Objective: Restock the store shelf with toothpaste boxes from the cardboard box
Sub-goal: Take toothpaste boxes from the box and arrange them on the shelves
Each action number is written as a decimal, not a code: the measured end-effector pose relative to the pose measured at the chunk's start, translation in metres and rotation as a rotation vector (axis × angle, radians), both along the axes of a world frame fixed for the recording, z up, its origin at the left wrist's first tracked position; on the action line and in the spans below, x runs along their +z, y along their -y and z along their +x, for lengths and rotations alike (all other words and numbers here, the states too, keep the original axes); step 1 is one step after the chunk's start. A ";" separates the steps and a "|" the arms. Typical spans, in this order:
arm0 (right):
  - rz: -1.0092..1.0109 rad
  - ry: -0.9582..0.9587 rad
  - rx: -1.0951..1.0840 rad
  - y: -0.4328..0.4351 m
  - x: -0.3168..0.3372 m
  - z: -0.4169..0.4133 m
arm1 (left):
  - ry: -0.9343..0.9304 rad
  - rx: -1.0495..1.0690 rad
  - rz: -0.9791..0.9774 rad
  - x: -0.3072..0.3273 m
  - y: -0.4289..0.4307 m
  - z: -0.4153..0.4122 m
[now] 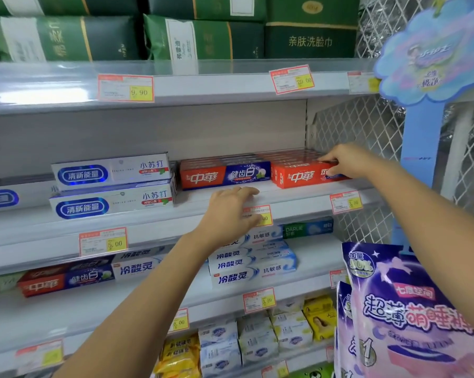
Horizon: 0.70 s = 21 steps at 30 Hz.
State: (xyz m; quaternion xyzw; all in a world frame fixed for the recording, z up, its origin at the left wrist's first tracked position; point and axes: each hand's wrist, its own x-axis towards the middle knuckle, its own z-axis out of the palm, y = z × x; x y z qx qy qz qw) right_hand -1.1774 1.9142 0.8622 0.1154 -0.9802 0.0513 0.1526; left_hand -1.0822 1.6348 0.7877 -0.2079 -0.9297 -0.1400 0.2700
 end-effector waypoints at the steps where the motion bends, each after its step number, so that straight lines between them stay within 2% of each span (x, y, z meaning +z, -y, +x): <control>1: -0.019 -0.025 0.014 0.005 -0.002 0.004 | -0.019 -0.017 0.020 -0.001 0.000 0.003; 6: -0.287 -0.399 0.251 0.064 -0.027 0.060 | -0.182 -0.198 0.389 -0.023 0.014 0.053; 9: -0.445 -0.440 0.502 0.111 -0.061 0.114 | -0.167 -0.170 0.546 -0.066 0.039 0.093; 11: -0.420 -0.313 0.618 0.143 -0.095 0.142 | -0.057 -0.084 0.593 -0.106 0.061 0.114; 16: -0.087 0.138 0.732 0.227 -0.209 0.174 | 0.218 0.168 0.680 -0.208 0.119 0.171; 21: -0.001 0.597 0.821 0.296 -0.351 0.202 | 0.558 0.503 0.890 -0.320 0.173 0.235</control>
